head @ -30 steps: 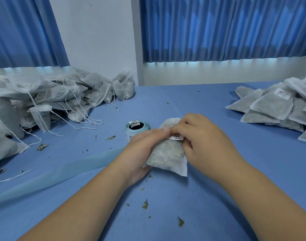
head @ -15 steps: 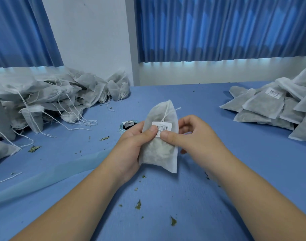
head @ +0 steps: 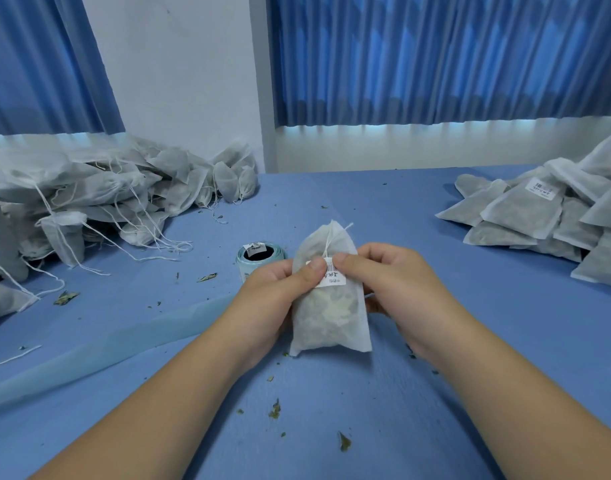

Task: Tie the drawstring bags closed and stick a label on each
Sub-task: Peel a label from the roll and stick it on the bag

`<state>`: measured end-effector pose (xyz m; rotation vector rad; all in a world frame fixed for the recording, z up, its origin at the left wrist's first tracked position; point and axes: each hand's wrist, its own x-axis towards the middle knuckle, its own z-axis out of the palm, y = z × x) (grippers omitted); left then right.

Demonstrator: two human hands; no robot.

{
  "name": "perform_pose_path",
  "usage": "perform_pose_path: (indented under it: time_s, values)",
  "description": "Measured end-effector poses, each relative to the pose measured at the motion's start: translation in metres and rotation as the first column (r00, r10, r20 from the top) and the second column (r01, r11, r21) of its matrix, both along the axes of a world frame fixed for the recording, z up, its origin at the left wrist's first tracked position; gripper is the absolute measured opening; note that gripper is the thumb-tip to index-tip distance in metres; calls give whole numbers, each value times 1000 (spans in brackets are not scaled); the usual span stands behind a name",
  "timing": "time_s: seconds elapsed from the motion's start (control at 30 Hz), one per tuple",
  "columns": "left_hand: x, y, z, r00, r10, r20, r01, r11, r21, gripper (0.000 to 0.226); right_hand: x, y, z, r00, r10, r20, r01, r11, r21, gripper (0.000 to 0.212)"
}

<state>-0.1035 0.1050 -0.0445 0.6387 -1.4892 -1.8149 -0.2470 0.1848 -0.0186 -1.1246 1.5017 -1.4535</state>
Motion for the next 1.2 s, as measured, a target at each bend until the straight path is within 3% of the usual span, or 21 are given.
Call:
perform_pose_path:
  time_s: [0.2, 0.37, 0.5, 0.67, 0.9, 1.07, 1.2]
  values:
    - [2, 2, 0, 1000, -2, 4, 2, 1000, 4, 49, 1, 0, 0, 997, 67, -33, -67, 998, -17, 29]
    - [1, 4, 3, 999, -13, -33, 15, 999, 37, 47, 2, -4, -4, 995, 85, -53, -85, 996, -2, 34]
    - [5, 2, 5, 997, 80, -21, -81, 997, -17, 38, 0, -6, -5, 987, 122, -103, -117, 992, 50, 42]
    - [5, -3, 8, 977, 211, -25, -212, 977, -40, 49, 9, 3, -9, 955, 271, -125, -260, 961, 96, 30]
    - [-32, 5, 22, 973, 227, 35, -221, 968, -115, 13, 5, 8, -7, 992, -7, 126, 10, 1000, -23, 28]
    - [-94, 22, 38, 978, 200, 67, -197, 979, -51, 16, -47, 32, 0, 958, -169, 231, 178, 984, -19, 19]
    - [-152, 48, 52, 996, 74, 45, -73, 997, -23, 26, -106, 65, 9, 882, -261, 392, 306, 950, -57, 15]
